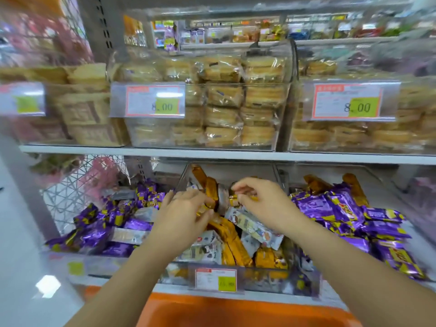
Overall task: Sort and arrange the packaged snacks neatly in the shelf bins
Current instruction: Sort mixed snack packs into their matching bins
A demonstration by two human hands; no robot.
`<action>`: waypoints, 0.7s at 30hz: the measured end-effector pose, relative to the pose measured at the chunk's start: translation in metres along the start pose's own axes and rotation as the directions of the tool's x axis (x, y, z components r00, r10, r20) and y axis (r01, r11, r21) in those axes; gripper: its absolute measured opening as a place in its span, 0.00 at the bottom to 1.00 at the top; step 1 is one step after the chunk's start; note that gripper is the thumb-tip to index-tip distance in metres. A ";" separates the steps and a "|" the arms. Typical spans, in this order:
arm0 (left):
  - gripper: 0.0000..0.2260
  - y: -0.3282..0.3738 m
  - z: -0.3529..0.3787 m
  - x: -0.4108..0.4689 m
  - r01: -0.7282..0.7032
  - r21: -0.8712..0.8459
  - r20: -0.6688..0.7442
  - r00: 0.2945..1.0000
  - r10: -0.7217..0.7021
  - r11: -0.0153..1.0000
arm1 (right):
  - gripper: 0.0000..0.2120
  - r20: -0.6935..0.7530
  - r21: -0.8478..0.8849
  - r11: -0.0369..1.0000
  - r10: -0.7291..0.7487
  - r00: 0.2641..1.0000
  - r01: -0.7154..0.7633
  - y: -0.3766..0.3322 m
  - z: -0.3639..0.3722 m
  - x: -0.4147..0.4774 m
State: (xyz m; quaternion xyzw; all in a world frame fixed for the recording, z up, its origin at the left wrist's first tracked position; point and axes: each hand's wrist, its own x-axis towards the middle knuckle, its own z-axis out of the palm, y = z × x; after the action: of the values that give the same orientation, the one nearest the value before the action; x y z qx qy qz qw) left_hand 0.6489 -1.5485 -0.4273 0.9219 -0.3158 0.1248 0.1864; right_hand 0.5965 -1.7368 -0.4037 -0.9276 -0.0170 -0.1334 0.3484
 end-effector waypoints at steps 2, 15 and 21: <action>0.12 0.010 0.002 0.001 -0.046 -0.031 -0.022 0.999 0.045 0.998 | 0.10 -0.039 -0.053 0.998 -0.040 0.998 0.038 0.011 -0.021 -0.017; 0.22 0.071 0.058 0.018 -0.459 0.228 0.288 0.874 0.391 0.859 | 0.30 0.185 -0.678 0.730 0.058 0.981 0.085 0.116 -0.086 -0.082; 0.25 0.056 0.056 0.039 -0.334 0.402 0.178 0.942 0.285 0.853 | 0.19 -0.047 -0.600 0.800 -0.003 0.999 -0.025 0.130 -0.092 -0.065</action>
State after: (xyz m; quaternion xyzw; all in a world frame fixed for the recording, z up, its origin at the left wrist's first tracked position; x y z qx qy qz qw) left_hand 0.6498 -1.6336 -0.4492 0.8828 -0.4350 0.1670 -0.0600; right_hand 0.5281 -1.8912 -0.4377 -0.9870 0.0395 -0.1511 0.0381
